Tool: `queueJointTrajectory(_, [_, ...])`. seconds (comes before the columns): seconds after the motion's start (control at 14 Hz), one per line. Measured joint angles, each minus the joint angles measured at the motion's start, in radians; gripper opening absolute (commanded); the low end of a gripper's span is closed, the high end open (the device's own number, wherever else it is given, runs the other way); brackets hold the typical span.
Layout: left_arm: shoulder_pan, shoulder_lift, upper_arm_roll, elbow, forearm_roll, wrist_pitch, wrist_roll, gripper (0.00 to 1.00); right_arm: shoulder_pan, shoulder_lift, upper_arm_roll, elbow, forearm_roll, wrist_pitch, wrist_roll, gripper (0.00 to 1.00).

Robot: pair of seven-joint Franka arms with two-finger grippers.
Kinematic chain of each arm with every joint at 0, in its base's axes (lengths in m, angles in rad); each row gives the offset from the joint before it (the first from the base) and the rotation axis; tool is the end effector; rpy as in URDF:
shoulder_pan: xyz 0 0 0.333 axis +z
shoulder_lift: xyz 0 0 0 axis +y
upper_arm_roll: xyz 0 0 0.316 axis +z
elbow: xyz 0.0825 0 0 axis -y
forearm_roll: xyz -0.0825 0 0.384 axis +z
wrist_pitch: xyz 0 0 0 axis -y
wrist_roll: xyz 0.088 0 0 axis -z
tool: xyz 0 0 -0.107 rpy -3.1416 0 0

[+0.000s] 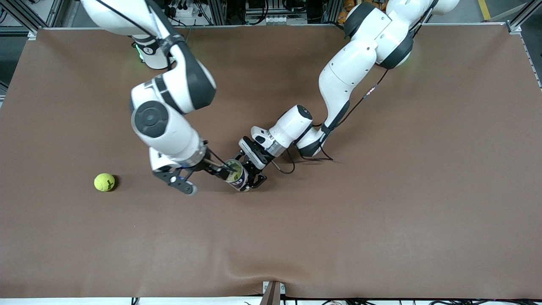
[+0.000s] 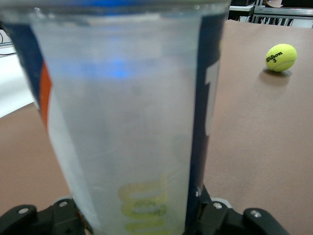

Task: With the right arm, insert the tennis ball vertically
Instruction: 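Move the right gripper to the second ball and grasp it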

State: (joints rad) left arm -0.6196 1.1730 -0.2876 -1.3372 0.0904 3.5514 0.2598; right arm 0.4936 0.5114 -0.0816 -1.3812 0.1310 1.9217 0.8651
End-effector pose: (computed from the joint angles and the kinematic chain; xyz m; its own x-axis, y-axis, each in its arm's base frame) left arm 0.5223 -0.5494 0.1604 0.2647 -0.3846 0.8843 -0.8016 -0.5975 -0.0199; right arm 0.6407 0.3019 0.4218 0.8845 -0.4644 -0.0451 -0.4666 -0.8811 -0.0771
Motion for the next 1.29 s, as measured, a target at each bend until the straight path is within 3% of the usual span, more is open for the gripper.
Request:
queueJointTrajectory(0.43, [0.001, 0.000, 0.000, 0.000, 0.000, 0.000, 0.000, 0.80, -0.193, -0.003, -0.006, -0.001, -0.017, -0.119, -0.307, 1.00])
queueJointTrajectory(0.72, [0.002, 0.000, 0.000, 0.000, 0.000, 0.000, 0.000, 0.80, -0.311, 0.000, -0.008, -0.034, -0.108, -0.147, -0.517, 1.00])
queueJointTrajectory(1.0, [0.004, 0.000, 0.000, 0.000, 0.000, 0.000, 0.000, 0.81, -0.370, 0.035, -0.007, -0.079, -0.234, -0.109, -0.665, 1.00])
queueJointTrajectory(1.29, [0.005, 0.000, 0.001, 0.001, 0.000, 0.000, 0.000, 0.80, -0.459, 0.061, -0.008, -0.135, -0.256, 0.009, -0.831, 1.00])
